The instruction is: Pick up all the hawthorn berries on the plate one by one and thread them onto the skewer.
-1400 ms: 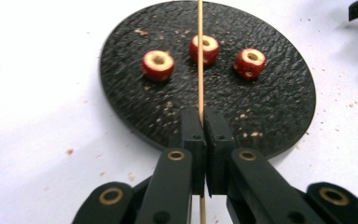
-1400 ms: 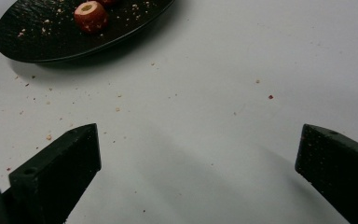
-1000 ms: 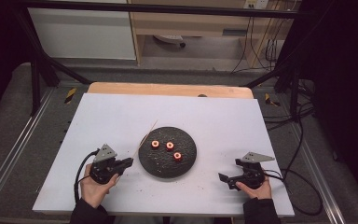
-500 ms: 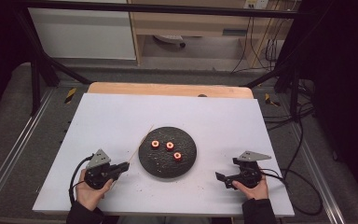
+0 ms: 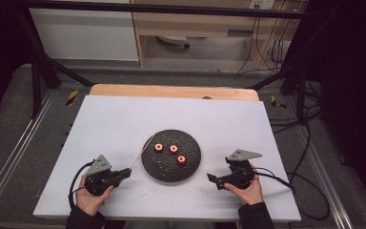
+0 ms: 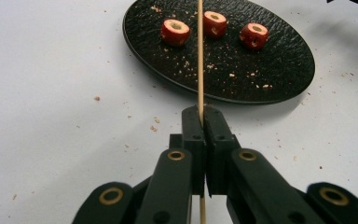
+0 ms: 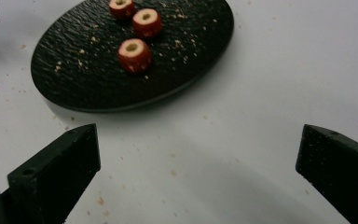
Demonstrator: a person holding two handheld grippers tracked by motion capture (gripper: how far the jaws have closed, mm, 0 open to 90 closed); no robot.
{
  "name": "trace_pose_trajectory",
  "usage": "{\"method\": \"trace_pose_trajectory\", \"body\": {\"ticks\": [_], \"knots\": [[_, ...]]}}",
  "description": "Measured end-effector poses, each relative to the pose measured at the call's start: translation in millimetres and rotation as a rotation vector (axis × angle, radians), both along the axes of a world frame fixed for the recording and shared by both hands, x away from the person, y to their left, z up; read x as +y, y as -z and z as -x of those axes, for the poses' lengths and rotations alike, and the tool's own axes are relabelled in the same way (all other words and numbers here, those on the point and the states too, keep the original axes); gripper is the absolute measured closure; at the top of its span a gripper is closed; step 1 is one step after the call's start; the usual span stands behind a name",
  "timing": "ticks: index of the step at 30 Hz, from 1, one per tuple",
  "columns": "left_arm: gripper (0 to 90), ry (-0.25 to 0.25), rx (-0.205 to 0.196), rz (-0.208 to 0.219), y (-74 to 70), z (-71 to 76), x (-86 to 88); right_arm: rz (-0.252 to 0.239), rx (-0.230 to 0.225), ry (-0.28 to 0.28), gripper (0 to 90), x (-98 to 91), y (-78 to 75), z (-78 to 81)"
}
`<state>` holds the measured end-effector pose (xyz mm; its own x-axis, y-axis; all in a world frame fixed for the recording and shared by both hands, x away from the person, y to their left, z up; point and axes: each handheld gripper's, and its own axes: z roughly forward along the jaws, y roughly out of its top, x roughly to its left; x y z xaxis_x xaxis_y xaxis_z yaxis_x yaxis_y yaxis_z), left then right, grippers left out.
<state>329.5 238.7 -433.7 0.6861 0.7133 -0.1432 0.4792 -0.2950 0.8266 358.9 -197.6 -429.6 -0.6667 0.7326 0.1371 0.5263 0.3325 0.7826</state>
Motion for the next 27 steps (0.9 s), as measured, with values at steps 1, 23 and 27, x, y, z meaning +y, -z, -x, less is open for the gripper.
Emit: {"method": "trace_pose_trajectory", "body": {"ticks": [1,23,27], "knots": [[87.9,0.001,0.0,-0.002,0.2,0.0,-0.1,0.0,0.0,-0.002,0.6,5.0,-1.6,-1.8],[87.9,0.01,-0.007,-0.003,-0.3,1.2,-0.3,0.158,0.075,-0.046,4.5,87.0,-27.7,-41.9],[87.9,0.01,-0.01,-0.004,-0.4,1.2,-0.3,0.185,0.096,-0.056,7.1,97.0,-30.0,-49.0]]}}
